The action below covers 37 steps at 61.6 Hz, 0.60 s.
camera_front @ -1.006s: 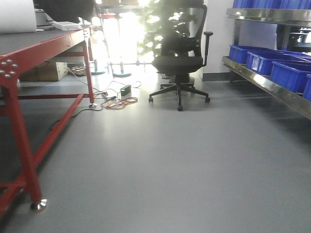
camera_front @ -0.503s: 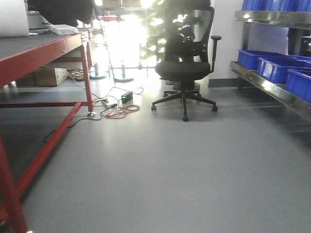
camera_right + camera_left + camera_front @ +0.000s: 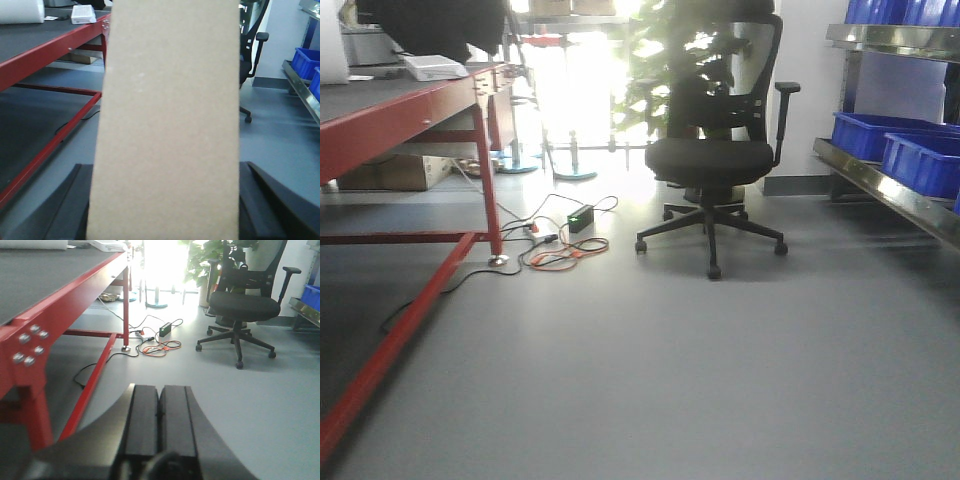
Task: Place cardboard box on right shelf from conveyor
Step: 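Drive the base away from the conveyor toward the steel shelf rack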
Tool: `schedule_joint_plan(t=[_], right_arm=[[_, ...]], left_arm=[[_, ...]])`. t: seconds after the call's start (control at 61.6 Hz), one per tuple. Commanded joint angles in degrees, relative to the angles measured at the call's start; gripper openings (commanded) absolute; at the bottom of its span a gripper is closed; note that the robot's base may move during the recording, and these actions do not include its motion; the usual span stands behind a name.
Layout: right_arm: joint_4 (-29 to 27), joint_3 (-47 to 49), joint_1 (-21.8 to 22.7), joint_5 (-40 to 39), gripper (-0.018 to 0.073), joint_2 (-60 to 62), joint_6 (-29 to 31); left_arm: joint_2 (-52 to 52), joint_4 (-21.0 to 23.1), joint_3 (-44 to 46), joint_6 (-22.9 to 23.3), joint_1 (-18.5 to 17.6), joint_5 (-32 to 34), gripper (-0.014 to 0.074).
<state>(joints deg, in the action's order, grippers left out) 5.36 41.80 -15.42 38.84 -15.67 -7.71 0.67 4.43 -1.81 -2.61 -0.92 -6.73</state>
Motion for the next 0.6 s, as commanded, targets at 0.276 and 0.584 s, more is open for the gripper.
schedule_joint_plan(t=[0.276, 0.584], right_arm=[[0.78, 1.61, 0.27, -6.1, 0.0207, -0.83, 0.43], [0.78, 1.61, 0.27, -6.0, 0.0207, -0.83, 0.43]], left_arm=[[0.96, 0.34, -0.55, -0.02, 0.1, 4.96, -0.0116], [0.96, 0.34, -0.55, -0.02, 0.23, 4.96, -0.0116]])
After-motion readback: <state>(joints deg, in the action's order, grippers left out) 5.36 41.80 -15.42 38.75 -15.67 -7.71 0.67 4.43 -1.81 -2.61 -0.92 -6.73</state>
